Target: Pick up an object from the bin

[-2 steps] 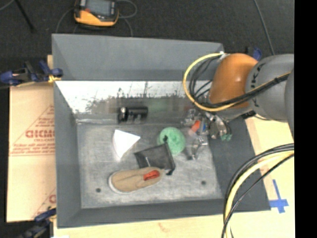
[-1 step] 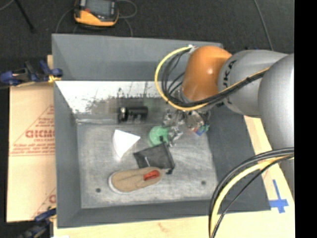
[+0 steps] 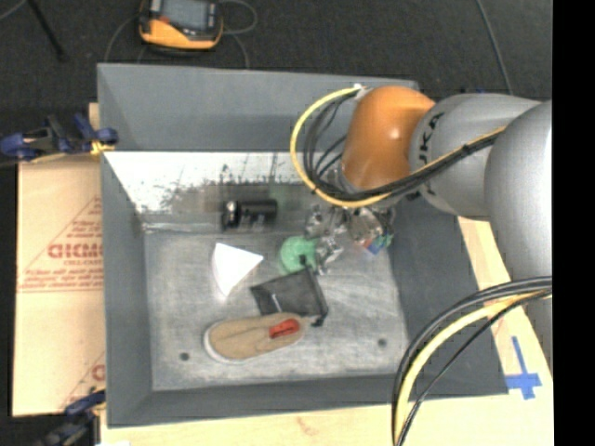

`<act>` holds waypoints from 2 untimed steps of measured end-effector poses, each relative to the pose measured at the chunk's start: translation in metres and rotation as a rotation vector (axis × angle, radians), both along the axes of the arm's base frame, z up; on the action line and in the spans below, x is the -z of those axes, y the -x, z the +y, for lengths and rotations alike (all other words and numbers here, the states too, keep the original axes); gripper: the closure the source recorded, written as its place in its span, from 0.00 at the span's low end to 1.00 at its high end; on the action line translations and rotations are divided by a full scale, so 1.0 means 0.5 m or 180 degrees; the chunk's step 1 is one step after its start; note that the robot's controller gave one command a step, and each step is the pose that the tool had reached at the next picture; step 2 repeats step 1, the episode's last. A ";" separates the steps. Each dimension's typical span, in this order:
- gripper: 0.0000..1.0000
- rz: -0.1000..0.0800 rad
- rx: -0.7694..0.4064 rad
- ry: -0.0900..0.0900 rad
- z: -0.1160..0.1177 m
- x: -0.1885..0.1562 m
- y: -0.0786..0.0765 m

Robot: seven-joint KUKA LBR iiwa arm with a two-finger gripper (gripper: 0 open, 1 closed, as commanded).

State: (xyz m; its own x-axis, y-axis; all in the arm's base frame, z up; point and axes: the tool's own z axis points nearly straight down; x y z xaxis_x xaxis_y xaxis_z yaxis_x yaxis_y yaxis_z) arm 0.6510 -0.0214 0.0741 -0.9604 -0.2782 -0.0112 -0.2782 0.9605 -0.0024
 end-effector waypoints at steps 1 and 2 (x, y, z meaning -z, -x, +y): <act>1.00 0.0019 -0.0089 0.0006 -0.012 -0.259 0.019; 1.00 0.0019 -0.0089 0.0006 -0.012 -0.259 0.019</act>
Offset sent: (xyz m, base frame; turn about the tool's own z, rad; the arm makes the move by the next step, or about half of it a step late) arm 0.0000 0.0000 0.0000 0.0000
